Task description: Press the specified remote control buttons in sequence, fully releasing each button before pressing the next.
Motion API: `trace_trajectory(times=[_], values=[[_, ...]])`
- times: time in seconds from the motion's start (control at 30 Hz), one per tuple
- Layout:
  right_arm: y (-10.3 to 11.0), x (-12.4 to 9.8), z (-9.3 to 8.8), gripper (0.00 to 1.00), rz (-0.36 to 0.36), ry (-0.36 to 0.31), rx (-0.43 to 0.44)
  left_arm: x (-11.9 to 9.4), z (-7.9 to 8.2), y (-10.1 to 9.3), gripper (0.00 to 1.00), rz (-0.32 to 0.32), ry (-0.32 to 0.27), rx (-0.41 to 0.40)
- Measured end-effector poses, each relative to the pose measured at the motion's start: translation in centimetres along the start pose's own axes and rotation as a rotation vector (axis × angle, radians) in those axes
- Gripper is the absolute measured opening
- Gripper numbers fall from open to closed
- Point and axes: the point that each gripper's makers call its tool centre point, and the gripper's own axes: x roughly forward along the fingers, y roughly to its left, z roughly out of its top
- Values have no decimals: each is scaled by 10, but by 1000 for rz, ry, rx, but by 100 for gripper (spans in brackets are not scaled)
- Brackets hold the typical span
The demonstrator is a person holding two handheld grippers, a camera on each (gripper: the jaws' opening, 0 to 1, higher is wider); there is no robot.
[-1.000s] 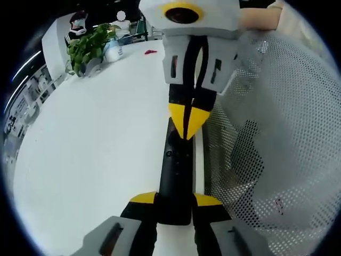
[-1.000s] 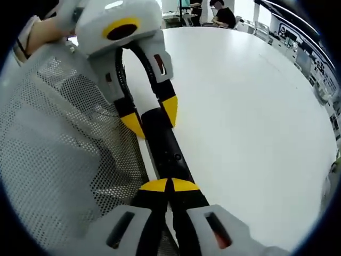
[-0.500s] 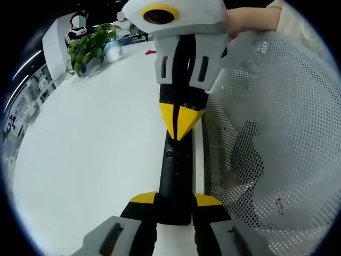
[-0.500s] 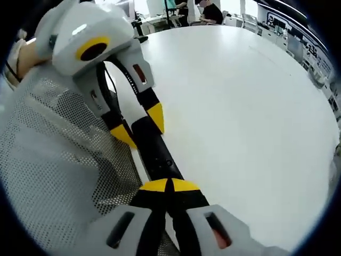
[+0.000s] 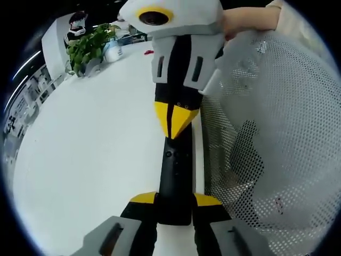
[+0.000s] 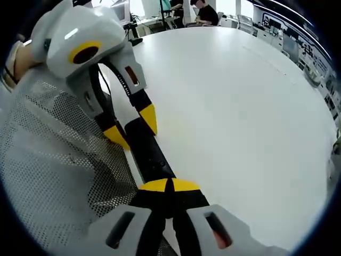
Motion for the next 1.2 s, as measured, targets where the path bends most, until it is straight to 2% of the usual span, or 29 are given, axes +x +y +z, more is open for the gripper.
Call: trace_trajectory(times=[0.13,0.33,0.67,0.87,0.97,1.2], values=[[1,1,1,0,-6,9,-18,0,0,0,25,-1,3,3],[1,2,2,0,-19,67,-47,0,0,0,25,-2,4,5],[0,2,0,0,-7,117,-22,0,0,0,24,1,9,6],[0,1,-1,0,-8,89,-53,0,1,0,24,1,8,6],[1,1,0,0,28,66,-117,0,0,0,24,1,7,5],[1,0,0,0,62,34,-99,0,0,0,24,2,8,4]])
